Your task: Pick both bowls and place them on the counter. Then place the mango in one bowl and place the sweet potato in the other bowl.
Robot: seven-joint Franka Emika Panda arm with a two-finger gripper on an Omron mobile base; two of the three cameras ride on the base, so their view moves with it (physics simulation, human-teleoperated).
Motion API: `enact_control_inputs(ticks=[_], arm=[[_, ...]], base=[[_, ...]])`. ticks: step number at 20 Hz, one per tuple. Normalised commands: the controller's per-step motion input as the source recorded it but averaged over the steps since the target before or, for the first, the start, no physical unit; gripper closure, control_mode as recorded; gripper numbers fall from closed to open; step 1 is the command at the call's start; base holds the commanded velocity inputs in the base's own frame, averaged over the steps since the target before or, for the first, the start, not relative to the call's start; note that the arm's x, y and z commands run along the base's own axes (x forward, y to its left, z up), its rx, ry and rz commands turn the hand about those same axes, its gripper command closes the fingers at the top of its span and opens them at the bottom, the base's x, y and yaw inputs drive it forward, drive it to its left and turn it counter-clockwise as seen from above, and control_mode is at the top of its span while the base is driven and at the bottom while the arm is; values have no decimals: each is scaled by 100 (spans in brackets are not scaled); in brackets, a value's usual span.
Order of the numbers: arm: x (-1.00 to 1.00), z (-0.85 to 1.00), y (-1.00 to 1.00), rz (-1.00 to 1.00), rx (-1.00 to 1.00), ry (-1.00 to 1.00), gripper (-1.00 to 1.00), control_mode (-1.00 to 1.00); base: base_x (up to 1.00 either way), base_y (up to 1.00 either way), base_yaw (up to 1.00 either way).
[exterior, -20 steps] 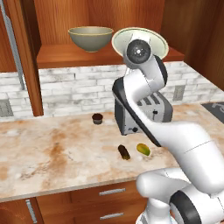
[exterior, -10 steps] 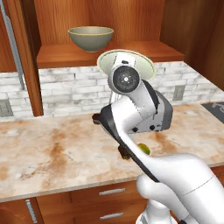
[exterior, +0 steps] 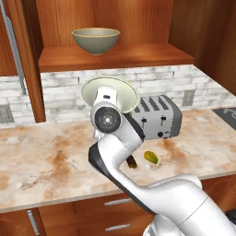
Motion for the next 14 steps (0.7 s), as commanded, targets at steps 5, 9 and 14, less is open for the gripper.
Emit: enact_control_inputs(ticks=[5,9,14], arm=[[-5,-62,29,10,-1,9,100,-100],[-3,-48,37,6,0,14,100,-100],[0,-65,36,5,-4,12,100,-100]], base=[[0,0,0],[0,0,0],[0,0,0]])
